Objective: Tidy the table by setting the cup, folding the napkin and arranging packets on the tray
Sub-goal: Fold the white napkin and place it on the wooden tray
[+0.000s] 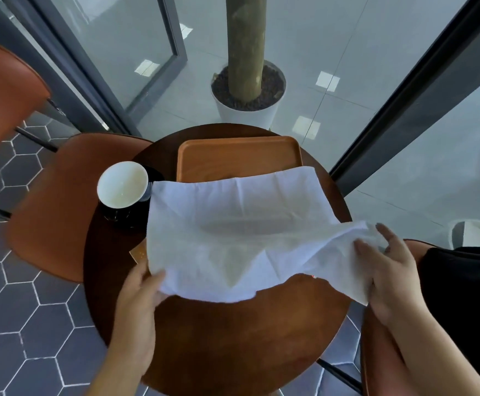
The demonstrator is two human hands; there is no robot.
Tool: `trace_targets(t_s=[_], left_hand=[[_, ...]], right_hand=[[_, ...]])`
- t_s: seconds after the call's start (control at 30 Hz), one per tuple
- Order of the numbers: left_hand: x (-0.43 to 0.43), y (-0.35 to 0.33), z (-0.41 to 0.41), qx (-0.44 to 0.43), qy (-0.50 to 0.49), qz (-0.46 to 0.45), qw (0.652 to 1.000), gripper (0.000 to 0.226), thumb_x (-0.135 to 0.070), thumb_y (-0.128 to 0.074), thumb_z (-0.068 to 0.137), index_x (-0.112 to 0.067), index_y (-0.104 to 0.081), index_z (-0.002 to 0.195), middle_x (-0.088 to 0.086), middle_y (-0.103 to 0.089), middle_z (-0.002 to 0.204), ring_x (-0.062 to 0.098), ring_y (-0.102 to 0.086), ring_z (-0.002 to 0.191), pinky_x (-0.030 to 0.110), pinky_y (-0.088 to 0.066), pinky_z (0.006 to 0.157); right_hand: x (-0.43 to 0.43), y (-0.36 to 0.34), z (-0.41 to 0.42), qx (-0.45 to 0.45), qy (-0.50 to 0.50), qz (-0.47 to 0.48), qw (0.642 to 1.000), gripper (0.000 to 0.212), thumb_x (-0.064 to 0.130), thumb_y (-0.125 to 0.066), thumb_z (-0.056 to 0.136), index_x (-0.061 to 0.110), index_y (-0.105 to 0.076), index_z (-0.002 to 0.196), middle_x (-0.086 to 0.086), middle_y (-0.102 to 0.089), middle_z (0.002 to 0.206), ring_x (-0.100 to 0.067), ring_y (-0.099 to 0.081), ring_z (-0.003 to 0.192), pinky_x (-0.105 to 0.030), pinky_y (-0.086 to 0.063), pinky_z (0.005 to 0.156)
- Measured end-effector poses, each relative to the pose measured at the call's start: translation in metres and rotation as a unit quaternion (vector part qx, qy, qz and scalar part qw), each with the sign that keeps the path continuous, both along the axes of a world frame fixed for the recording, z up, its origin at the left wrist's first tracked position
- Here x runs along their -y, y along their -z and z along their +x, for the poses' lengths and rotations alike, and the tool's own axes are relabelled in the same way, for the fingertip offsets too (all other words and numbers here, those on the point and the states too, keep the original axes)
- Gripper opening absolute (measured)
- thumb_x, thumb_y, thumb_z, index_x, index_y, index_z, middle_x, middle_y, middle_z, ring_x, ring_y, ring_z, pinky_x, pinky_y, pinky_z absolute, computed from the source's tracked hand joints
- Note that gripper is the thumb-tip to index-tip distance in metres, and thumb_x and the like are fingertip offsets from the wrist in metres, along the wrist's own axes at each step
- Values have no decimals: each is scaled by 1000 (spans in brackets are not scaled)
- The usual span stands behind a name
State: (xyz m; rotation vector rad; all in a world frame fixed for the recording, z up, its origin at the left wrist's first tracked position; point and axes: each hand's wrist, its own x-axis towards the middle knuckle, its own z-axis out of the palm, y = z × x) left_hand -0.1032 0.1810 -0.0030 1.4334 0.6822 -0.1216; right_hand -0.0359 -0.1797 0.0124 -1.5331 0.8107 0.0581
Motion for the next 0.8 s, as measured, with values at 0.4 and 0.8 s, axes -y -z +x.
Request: trace_targets(t_s=[0.4,0.8], left_hand=[[5,17,-47,-105,23,2,994,21,-20,-63,97,-26,-69,117,-5,-78,104,18,-72,102,41,-52,88],[19,25,-85,-142,-14,86,986,48,-30,-71,92,-28,-52,136,-2,-75,76,10,-70,68,32,-49,66]], right_hand=[[25,-8,-50,16,-32,101,994,33,3,-64,91,29,-72,111,3,-78,103,-10,-76,80,-26,-60,57],[50,20,-76,-45,-45,88,994,9,7,-68,92,14,-73,94,-2,-75,81,-15,-68,74,-32,-51,65]])
